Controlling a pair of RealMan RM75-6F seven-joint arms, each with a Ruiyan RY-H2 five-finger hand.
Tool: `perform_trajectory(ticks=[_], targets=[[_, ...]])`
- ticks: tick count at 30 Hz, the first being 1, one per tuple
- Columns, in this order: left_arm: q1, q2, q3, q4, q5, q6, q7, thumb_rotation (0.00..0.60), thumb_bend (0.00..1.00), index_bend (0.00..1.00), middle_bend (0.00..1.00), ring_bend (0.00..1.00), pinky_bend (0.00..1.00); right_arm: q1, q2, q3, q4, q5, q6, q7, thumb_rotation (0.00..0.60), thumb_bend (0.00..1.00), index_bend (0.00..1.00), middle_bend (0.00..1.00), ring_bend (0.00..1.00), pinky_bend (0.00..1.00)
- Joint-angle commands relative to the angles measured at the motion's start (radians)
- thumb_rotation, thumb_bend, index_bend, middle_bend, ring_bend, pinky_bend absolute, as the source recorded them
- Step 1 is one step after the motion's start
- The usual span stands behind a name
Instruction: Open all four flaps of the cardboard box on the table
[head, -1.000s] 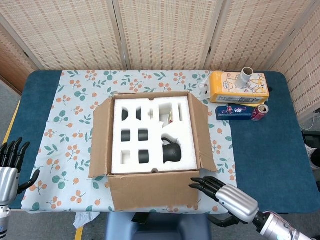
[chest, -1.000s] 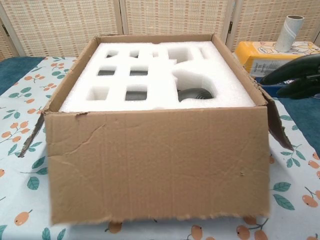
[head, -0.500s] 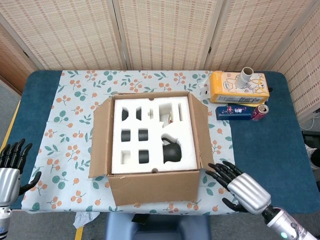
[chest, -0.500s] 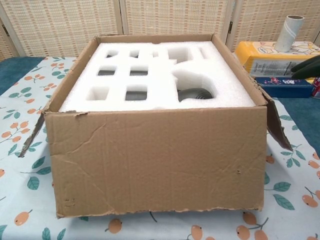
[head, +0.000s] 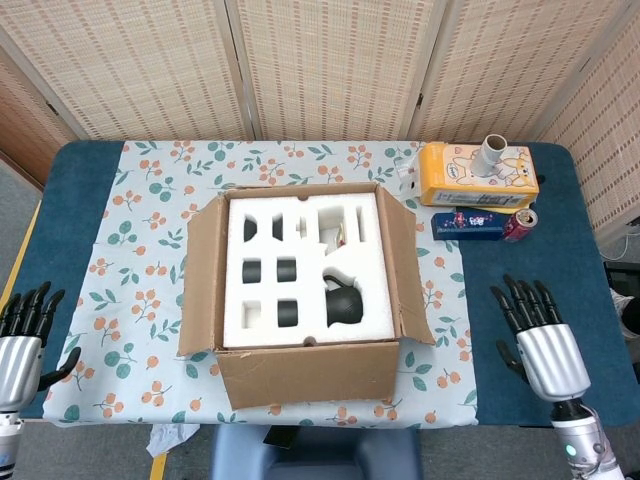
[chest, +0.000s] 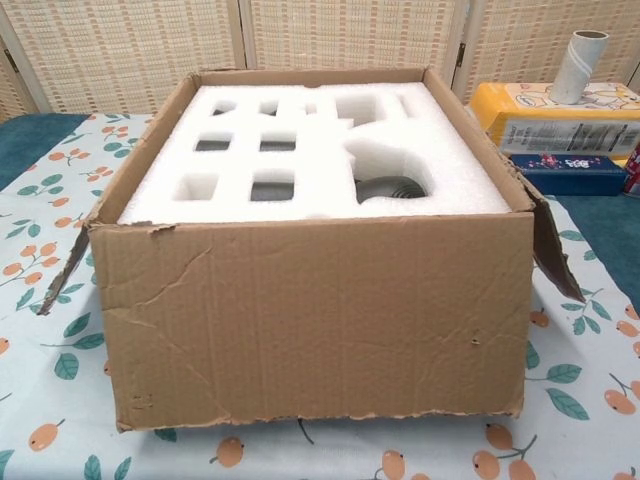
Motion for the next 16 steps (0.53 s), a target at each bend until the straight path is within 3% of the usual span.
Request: perform_trajectory(ticks=[1, 16], targets=[[-0.003, -0.002, 0.0, -0.002, -0.004, -0.008, 0.009, 0.6, 0.35, 0.0, 0.0, 0.0, 0.0, -0.034, -0.057, 0.02, 0.097, 0.031, 0.042, 0.045, 0.6, 0.44, 0.0, 0.0, 0.0, 0.0], [-0.008, -0.006, 0.003, 0.003, -0.006, -0.025, 0.007, 0.6, 0.35, 0.0, 0.0, 0.0, 0.0, -0.01, -0.027, 0.027, 0.113, 0.035, 0.008, 0.153, 0.6, 0.44, 0.0, 0.0, 0.0, 0.0]])
